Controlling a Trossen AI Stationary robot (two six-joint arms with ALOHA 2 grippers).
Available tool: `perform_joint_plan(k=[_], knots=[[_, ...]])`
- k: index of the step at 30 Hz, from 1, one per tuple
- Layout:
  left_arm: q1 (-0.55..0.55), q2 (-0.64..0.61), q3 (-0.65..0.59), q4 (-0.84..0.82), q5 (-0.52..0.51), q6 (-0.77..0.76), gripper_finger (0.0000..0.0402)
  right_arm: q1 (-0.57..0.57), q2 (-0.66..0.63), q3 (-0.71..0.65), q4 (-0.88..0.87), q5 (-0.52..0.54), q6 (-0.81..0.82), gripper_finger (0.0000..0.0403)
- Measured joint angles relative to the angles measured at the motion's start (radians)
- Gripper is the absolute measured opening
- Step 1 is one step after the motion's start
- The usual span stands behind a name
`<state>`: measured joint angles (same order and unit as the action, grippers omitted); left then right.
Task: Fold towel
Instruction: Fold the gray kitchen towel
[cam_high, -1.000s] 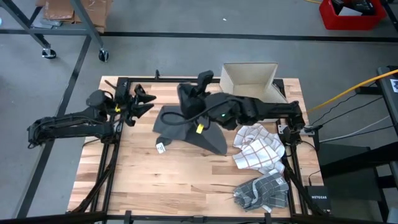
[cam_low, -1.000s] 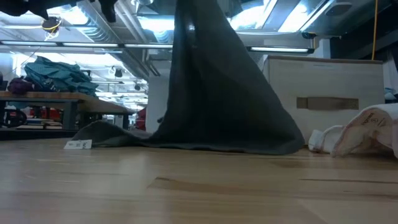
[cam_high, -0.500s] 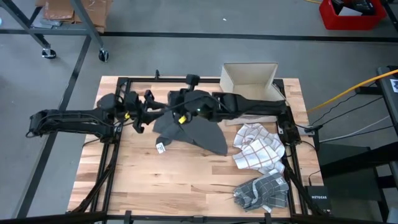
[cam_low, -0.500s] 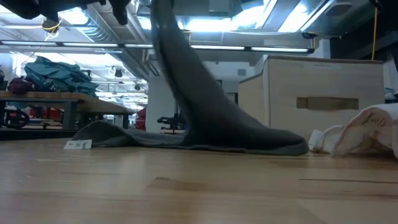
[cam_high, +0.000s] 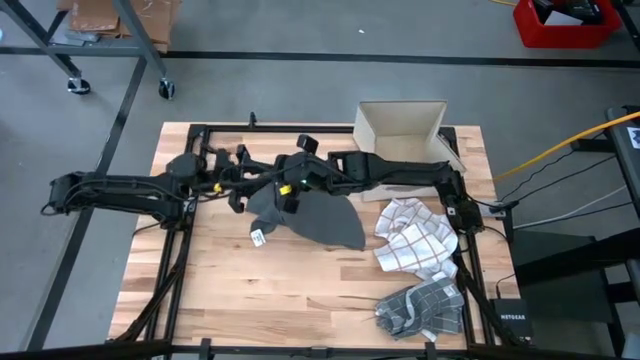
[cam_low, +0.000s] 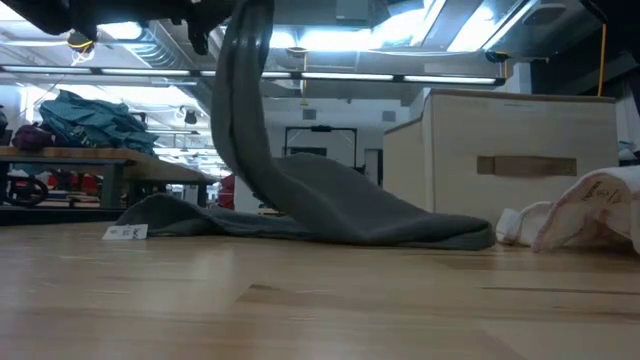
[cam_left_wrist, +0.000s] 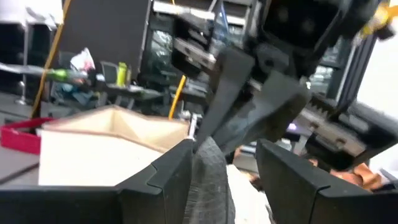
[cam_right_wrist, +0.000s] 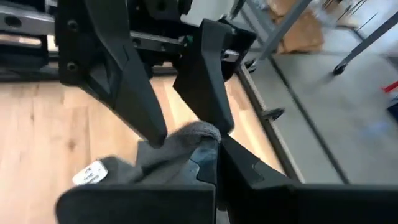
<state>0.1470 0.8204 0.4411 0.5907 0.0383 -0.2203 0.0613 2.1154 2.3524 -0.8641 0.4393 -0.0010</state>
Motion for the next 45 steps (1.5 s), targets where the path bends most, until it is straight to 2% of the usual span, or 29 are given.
perform_joint_plan(k=[4, 9, 19, 23, 29, 34, 41, 45], knots=[[-0.031, 0.032, -0.001, -0.002, -0.011, 0.008, 0.0170, -0.006, 0.014, 0.000, -0.016, -0.006, 0.019, 0.0010], [-0.038, 0.051, -0.001, -0.013, -0.028, 0.062, 0.0170, -0.010, 0.016, 0.000, -0.002, -0.066, 0.070, 0.0010], [-0.038, 0.075, -0.001, -0.063, -0.084, 0.071, 0.0165, -0.010, 0.016, 0.000, -0.012, -0.066, 0.076, 0.0010], [-0.038, 0.067, -0.001, -0.058, -0.104, 0.098, 0.0120, -0.010, 0.016, 0.000, -0.038, -0.086, 0.075, 0.0010], [-0.038, 0.067, -0.001, -0.062, -0.104, 0.117, 0.0015, -0.010, 0.016, 0.003, -0.057, -0.090, 0.041, 0.0010], [-0.038, 0.063, 0.000, -0.089, -0.106, 0.115, 0.0011, -0.010, 0.006, 0.003, -0.054, -0.081, -0.029, 0.0010], [-0.038, 0.060, 0.003, -0.074, -0.106, 0.093, 0.0002, -0.009, -0.007, 0.002, -0.047, -0.056, -0.034, 0.0010], [-0.038, 0.045, 0.002, -0.074, -0.105, 0.098, 0.0001, -0.010, -0.011, 0.002, -0.041, -0.101, -0.065, 0.0010]])
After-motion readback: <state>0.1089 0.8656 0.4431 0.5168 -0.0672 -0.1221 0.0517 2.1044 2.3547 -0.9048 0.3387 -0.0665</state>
